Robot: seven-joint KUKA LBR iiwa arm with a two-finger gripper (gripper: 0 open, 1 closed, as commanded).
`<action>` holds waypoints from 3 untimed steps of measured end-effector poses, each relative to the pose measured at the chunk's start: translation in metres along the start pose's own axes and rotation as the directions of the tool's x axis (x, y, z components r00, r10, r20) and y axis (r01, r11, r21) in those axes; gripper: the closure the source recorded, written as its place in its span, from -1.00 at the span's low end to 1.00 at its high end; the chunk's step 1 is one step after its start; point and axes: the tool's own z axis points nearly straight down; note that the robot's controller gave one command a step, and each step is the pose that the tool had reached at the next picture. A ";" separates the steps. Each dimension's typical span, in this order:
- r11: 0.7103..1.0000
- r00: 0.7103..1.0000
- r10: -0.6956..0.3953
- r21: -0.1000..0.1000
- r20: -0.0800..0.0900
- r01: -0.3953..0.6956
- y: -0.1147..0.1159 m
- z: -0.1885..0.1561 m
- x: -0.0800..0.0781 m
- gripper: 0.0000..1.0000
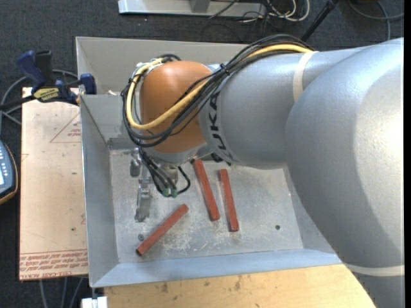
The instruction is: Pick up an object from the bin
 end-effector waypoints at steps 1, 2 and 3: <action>0.999 0.999 -0.032 0.003 -0.008 0.032 -0.049 0.093 0.028 -1.00; 1.000 1.000 0.012 -0.003 0.013 -0.012 -0.084 0.087 0.075 -1.00; 1.000 1.000 0.007 0.000 0.001 -0.007 -0.083 0.089 0.076 1.00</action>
Offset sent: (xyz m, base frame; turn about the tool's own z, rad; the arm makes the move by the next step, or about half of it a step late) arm -0.0265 -0.0466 -0.0892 -0.0363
